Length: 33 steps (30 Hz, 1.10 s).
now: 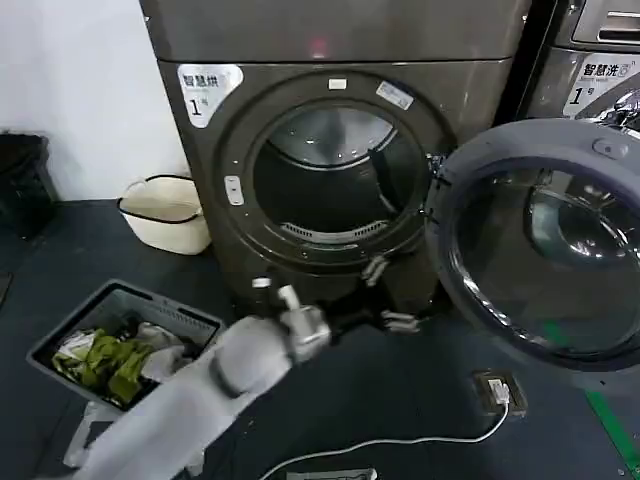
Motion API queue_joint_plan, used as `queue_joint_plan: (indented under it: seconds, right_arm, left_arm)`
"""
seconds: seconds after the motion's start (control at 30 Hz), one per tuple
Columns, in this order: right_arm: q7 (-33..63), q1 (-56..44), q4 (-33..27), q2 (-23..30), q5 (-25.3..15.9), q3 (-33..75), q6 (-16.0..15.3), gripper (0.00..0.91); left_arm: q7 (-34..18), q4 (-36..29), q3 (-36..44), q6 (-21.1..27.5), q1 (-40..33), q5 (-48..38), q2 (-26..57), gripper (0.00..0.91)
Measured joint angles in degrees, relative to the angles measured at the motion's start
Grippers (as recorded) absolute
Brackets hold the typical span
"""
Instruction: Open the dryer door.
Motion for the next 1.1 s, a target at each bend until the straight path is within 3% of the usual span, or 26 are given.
queue_joint_plan:
  seconds: [0.33,0.53,0.73,1.0,1.1]
  right_arm:
    - [-0.9,0.7,-0.6,-1.9,0.2,-2.9,0.9,0.907]
    - [-2.0,0.9,-1.7,-2.9,0.3,-3.9,2.3,0.907]
    - [-3.5,1.8,-2.2,-3.6,1.5,-5.0,2.9,0.907]
    - [-5.8,2.1,-2.4,-3.5,2.3,-6.6,5.1,0.907]
    - [-6.5,1.8,-2.4,-3.4,2.8,-6.8,5.7,0.907]
  left_arm:
    - [-1.1,-11.6,-15.0,1.2,16.5,-2.2,13.6,0.907]
    - [-6.0,-15.9,-24.4,7.5,27.0,-3.9,18.1,0.907]
    - [-15.1,-19.2,-34.1,16.9,37.7,-13.8,21.3,0.907]
    - [-31.4,-19.8,-45.2,33.8,41.7,-32.4,23.1,0.907]
    - [-36.6,-19.7,-47.4,36.0,42.1,-39.6,23.5,0.907]
